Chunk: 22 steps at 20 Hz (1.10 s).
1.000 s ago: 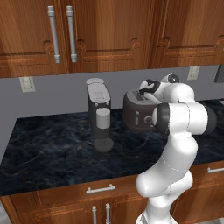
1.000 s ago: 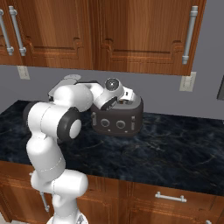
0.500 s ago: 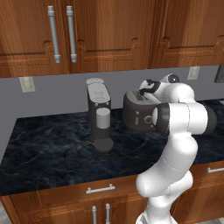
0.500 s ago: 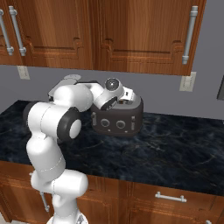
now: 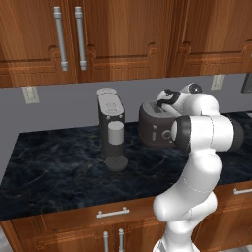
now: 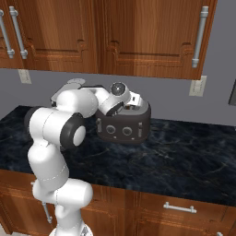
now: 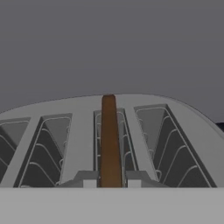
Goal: Start the toaster. Once the lever pops up, take the bread to the plate on the dining counter.
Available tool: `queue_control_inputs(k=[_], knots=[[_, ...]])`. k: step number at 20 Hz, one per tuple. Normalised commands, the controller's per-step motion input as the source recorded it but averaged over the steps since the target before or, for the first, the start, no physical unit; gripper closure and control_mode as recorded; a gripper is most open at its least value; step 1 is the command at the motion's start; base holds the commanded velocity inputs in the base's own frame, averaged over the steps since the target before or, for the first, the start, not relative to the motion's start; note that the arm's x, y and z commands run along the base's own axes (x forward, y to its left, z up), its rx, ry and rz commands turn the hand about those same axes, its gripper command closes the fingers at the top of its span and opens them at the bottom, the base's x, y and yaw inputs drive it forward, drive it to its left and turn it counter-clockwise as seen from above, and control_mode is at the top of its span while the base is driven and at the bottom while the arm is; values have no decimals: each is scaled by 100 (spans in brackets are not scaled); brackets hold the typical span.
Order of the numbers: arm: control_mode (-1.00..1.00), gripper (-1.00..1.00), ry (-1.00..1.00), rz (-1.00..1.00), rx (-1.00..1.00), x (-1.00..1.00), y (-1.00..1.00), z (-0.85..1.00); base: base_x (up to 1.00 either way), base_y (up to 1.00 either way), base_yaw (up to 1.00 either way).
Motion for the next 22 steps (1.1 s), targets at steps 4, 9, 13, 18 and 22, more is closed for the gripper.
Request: queue_control_inputs(k=[4,9,13,18,22], knots=[[-100,100,0,0,0,0,0,0,0,0,0],[-100,100,0,0,0,0,0,0,0,0,0],[-100,100,0,0,0,0,0,0,0,0,0],[-100,100,0,0,0,0,0,0,0,0,0],[-100,100,0,0,0,0,0,0,0,0,0]])
